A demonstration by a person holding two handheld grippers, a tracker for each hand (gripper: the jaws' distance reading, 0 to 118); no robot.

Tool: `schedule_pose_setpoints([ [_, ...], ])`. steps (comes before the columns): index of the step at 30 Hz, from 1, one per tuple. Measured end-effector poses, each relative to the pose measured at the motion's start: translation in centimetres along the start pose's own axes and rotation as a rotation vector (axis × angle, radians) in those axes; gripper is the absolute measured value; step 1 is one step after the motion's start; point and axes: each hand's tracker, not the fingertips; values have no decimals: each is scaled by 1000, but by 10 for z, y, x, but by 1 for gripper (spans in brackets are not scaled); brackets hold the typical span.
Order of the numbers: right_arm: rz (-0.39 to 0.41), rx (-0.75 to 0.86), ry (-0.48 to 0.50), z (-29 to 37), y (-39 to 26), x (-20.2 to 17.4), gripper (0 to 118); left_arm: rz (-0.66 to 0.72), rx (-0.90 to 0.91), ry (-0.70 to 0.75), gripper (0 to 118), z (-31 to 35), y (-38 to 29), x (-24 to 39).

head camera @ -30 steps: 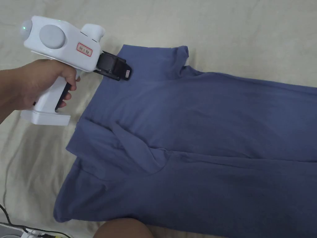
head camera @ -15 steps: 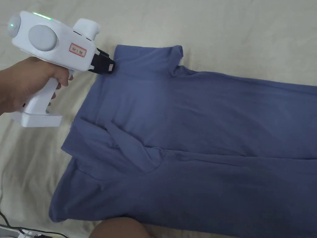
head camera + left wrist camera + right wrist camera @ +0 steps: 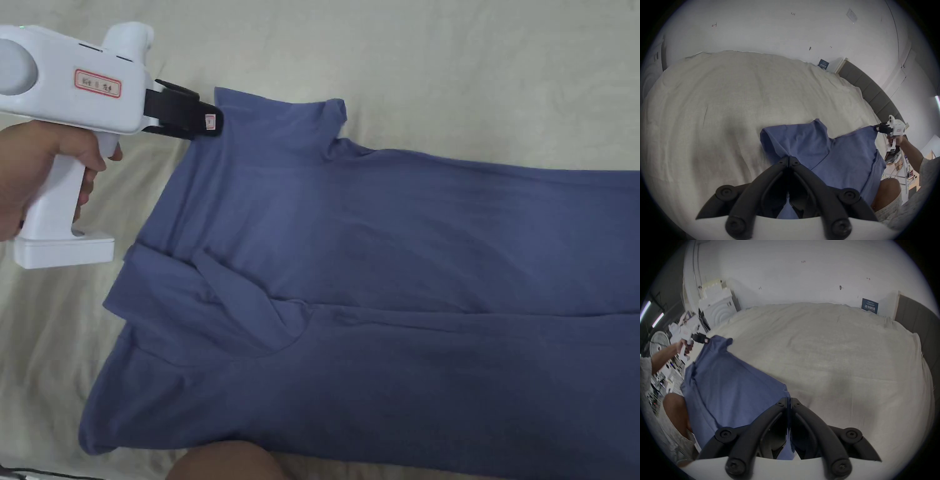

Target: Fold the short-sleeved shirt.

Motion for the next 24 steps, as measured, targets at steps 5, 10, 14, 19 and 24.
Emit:
schedule_pose_setpoints([
  [5,-60,29,67,13,-2,4,4,49,47,-91,0,18,-6,-2],
  [10,-83,53,111,27,-5,13,4,58,89,-124,0,41,-16,1],
  [14,-77,61,145,39,-1,-1,4,66,119,-150,0,58,-24,7],
  [19,-63,66,170,56,-6,-9,4,57,144,-160,0,81,-36,21],
  [24,-62,79,179,74,-8,-14,4,57,162,-169,0,103,-49,35],
])
